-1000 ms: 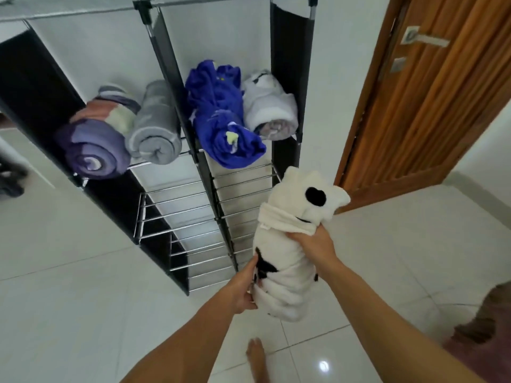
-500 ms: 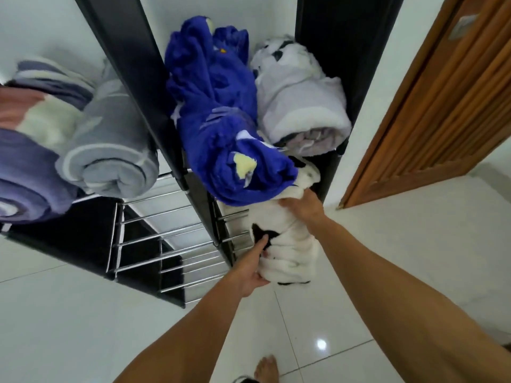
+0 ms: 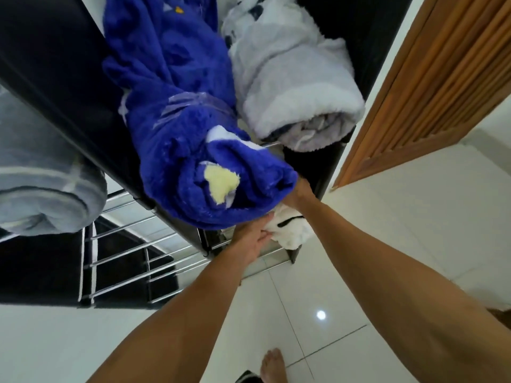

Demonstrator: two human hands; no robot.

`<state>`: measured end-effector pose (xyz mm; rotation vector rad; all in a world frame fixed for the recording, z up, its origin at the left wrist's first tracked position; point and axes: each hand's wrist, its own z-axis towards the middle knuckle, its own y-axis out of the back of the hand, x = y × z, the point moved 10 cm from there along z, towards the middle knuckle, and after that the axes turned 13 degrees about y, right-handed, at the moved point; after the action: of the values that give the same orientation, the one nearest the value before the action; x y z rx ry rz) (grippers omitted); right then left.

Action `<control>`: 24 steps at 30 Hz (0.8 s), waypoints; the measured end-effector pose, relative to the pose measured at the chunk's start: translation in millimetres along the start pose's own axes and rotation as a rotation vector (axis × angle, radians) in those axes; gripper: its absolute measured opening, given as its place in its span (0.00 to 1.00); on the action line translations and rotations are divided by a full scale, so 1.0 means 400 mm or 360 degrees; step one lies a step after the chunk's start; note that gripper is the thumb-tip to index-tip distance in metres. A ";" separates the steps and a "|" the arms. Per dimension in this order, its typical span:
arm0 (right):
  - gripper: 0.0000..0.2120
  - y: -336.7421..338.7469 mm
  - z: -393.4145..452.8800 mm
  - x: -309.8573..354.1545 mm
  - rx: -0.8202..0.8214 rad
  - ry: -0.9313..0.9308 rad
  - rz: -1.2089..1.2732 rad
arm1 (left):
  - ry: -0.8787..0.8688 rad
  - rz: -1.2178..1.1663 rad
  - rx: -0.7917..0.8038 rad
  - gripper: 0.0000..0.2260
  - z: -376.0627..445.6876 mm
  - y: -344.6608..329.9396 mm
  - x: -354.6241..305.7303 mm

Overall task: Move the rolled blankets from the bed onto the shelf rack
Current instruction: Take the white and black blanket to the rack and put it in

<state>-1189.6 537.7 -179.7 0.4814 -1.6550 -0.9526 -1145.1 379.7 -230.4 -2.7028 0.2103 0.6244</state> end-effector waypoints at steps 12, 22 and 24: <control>0.20 0.086 -0.405 -0.065 -0.0203 -0.0416 0.0402 | -0.0183 0.0912 -0.0625 0.27 -0.099 0.024 0.088; 0.18 0.098 -1.026 -0.236 -0.0393 -0.1116 0.0646 | -0.0090 0.2622 0.0078 0.21 -0.239 -0.201 0.471; 0.17 0.097 -1.160 -0.240 -0.0453 -0.1203 0.0711 | -0.0129 0.2767 0.0166 0.21 -0.286 -0.242 0.547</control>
<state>-718.5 473.5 -178.1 -0.4950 -2.1119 -1.0645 -883.4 412.5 -202.7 -1.7111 2.4651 0.9761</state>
